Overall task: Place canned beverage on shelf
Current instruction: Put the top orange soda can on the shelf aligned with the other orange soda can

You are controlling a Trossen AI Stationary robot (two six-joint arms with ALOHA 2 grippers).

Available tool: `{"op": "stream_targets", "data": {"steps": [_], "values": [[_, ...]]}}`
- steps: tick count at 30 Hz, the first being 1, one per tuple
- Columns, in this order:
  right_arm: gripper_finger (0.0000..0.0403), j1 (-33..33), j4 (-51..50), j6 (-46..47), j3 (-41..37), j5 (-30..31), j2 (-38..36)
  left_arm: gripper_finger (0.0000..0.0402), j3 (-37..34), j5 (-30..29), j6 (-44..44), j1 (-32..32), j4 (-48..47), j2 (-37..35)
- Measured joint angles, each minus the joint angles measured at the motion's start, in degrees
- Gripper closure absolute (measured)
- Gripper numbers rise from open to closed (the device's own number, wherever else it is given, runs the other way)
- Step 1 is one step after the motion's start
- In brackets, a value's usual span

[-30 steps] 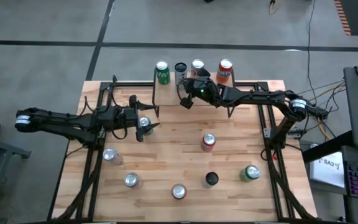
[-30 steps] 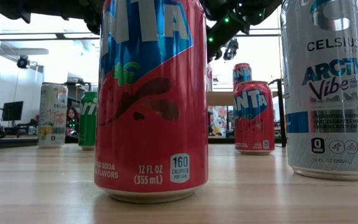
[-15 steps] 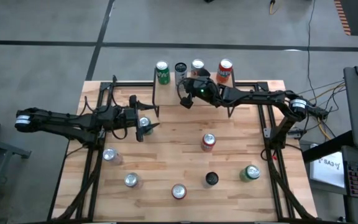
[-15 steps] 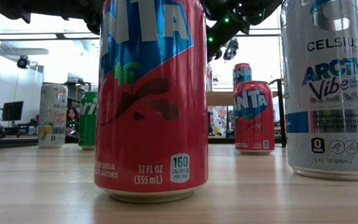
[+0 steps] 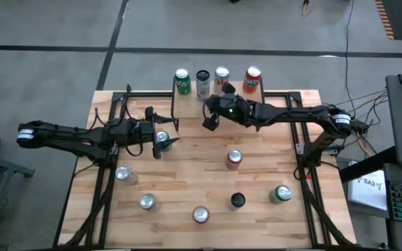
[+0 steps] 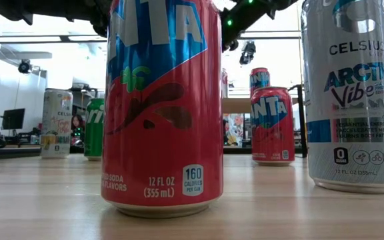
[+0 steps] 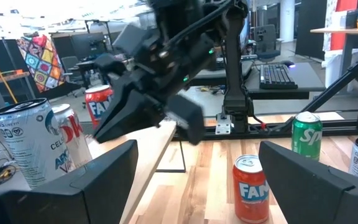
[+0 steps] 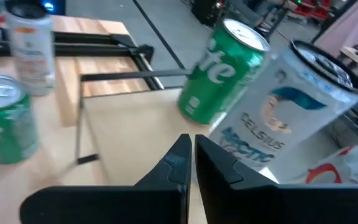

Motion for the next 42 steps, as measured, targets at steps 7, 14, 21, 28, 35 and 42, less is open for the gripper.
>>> {"op": "stream_targets", "data": {"steps": [7,14,21,28,35,42], "values": [[0.039,3.5,-1.6,0.0,0.0,0.0,-1.6,0.0081,0.0,0.0,-0.8,0.0,0.0,0.0],[0.039,6.6,-3.4,0.2,0.0,0.0,-2.5,0.0081,0.0,0.0,-1.5,0.0,0.0,0.0],[0.039,9.3,-6.4,1.9,0.0,0.0,-2.9,0.0081,0.0,0.1,-2.7,0.0,0.0,0.0],[0.039,12.1,-10.2,4.2,0.0,0.0,-3.0,0.0081,0.0,1.9,-5.8,0.0,0.0,0.0],[0.039,14.7,-14.0,6.3,0.0,0.0,-3.0,0.0081,0.0,6.7,-8.6,-0.1,0.0,0.0],[0.039,17.6,-18.1,9.3,0.0,0.0,-3.7,0.0081,0.0,6.7,-10.5,-0.8,0.0,0.0]]}}
